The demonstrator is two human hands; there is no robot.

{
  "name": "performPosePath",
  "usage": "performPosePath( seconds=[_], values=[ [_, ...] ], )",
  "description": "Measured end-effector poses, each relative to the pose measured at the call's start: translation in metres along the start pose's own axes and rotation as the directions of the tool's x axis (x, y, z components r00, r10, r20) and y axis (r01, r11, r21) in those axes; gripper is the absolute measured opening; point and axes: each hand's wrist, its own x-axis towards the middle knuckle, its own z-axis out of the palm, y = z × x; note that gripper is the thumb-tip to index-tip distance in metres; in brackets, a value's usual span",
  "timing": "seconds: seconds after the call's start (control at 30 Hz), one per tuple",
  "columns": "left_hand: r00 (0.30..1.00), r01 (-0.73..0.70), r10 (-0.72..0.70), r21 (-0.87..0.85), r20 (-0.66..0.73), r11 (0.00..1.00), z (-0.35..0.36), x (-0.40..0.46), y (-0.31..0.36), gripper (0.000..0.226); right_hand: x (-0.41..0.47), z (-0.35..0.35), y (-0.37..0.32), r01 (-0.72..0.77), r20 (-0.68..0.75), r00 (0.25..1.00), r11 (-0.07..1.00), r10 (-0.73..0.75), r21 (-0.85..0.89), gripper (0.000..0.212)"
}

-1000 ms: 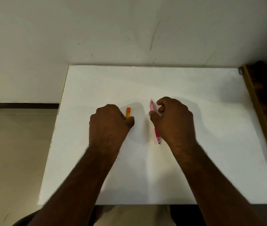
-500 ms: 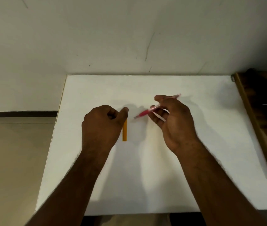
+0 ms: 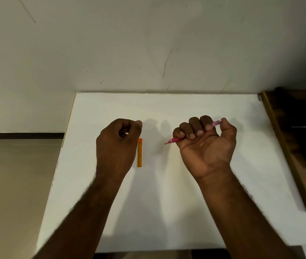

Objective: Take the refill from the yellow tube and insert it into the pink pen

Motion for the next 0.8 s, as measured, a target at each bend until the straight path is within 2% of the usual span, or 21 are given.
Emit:
performPosePath(
  seconds=[0.47, 0.8],
  values=[
    [0.999, -0.022, 0.023, -0.022, 0.038, 1.000, -0.0004, -0.0007, 0.0003, 0.014, -0.0012, 0.0024, 0.0034, 0.048, -0.017, 0.999, 0.998, -0.048, 0.041, 0.045],
    [0.996, -0.040, 0.035, 0.060, 0.081, 0.997, 0.0008, 0.0042, -0.0046, 0.028, 0.0017, 0.0052, 0.0049, 0.028, -0.014, 0.999, 1.000, -0.029, -0.008, 0.046]
  ],
)
